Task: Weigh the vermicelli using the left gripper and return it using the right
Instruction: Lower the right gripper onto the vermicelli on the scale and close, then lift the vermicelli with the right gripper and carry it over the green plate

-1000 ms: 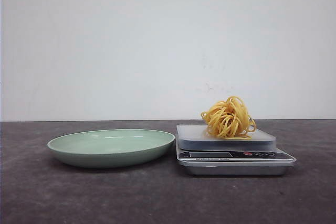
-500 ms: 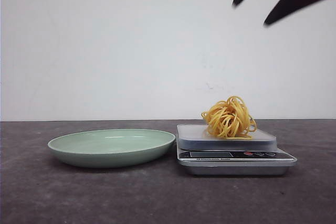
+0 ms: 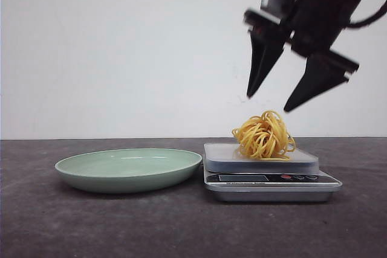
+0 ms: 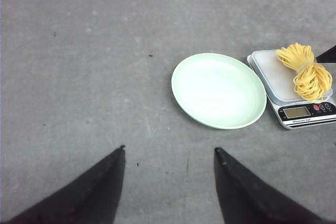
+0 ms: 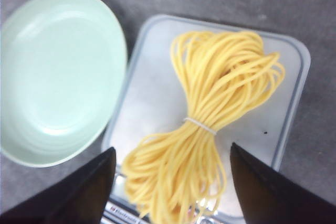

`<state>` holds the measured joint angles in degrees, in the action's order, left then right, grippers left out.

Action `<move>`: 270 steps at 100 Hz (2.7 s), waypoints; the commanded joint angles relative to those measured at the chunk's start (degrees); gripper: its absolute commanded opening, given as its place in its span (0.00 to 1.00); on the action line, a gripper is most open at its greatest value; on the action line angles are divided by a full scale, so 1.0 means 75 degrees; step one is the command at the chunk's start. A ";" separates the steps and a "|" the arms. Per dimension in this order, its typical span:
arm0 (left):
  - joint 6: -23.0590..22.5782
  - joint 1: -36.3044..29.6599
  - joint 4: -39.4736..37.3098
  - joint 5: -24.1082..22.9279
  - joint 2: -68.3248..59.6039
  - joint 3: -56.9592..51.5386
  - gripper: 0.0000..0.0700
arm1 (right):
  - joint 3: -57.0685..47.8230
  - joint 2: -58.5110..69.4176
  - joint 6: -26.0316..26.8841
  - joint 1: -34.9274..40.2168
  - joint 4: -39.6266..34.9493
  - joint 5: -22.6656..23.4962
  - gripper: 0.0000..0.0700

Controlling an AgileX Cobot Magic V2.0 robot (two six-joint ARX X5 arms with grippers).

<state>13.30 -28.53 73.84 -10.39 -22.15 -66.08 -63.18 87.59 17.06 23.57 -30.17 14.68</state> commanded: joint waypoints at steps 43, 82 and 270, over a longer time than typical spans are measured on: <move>0.0038 -0.0041 0.0038 -0.0017 -0.0029 -0.0093 0.44 | -0.0356 0.0930 0.0271 0.0000 0.0568 -0.0154 0.61; 0.0038 -0.0041 0.0061 -0.0017 -0.0029 -0.0093 0.44 | -0.0440 0.1125 0.0332 -0.0017 0.0344 -0.0175 0.41; 0.0032 -0.0041 0.0221 -0.0020 -0.0026 -0.0093 0.44 | -0.2492 0.2334 0.1084 0.2151 0.1751 0.0574 0.00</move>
<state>13.30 -28.53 75.83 -10.39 -22.15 -66.08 -80.55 103.09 23.94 39.40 -18.59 19.27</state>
